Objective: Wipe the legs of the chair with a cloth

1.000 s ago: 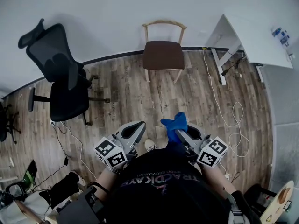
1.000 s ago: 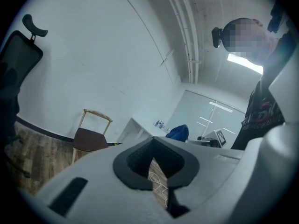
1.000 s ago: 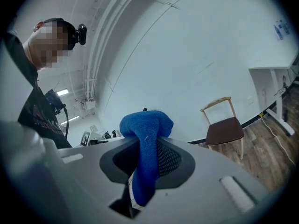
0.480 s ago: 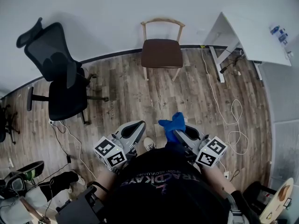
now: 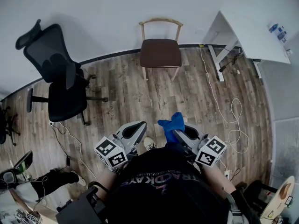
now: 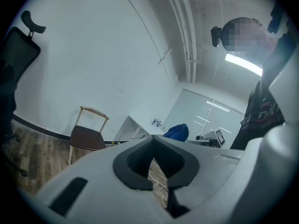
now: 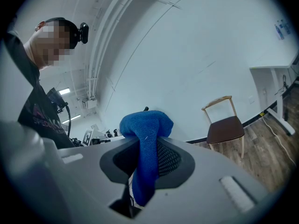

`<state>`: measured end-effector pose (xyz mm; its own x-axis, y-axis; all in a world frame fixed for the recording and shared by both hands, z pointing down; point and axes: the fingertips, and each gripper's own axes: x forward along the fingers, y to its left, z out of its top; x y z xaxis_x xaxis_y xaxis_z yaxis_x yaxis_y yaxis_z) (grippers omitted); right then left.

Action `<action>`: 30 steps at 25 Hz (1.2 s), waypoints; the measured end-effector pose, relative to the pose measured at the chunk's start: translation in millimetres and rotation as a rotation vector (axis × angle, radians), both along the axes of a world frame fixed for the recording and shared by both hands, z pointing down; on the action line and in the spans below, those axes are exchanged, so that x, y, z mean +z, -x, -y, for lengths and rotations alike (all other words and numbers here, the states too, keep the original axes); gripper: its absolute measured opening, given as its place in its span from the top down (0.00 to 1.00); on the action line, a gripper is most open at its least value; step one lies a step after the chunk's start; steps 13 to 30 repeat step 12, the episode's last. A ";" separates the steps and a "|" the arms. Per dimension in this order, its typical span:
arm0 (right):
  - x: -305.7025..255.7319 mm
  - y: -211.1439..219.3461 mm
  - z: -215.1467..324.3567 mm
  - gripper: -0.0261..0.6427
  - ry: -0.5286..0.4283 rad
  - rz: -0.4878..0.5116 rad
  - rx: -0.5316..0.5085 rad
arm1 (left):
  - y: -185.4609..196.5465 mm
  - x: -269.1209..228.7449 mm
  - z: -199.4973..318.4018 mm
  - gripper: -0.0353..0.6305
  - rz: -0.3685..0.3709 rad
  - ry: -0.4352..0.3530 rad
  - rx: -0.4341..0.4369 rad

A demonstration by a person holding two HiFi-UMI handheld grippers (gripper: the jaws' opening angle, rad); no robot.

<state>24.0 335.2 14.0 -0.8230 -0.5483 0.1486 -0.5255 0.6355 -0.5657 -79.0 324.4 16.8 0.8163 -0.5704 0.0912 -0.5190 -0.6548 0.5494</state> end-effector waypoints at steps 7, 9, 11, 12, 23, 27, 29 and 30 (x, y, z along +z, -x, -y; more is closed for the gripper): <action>0.4 2.7 0.5 0.84 0.003 -0.007 -0.015 | -0.3 0.4 0.7 0.95 0.000 0.005 -0.004; 0.2 4.8 0.2 0.84 0.002 -0.010 -0.020 | 0.9 -0.3 0.7 0.95 -0.001 0.007 -0.007; 0.1 6.7 -0.4 0.84 0.002 -0.012 -0.025 | 2.5 -0.4 0.5 0.95 -0.004 0.013 -0.013; 0.2 7.5 -0.7 0.84 0.002 -0.013 -0.027 | 3.4 -0.3 0.3 0.95 -0.006 0.015 -0.017; 0.2 7.5 -0.7 0.84 0.002 -0.013 -0.027 | 3.4 -0.3 0.3 0.95 -0.006 0.015 -0.017; 0.2 7.5 -0.7 0.84 0.002 -0.013 -0.027 | 3.4 -0.3 0.3 0.95 -0.006 0.015 -0.017; 0.2 7.5 -0.7 0.84 0.002 -0.013 -0.027 | 3.4 -0.3 0.3 0.95 -0.006 0.015 -0.017; 0.2 7.5 -0.7 0.84 0.002 -0.013 -0.027 | 3.4 -0.3 0.3 0.95 -0.006 0.015 -0.017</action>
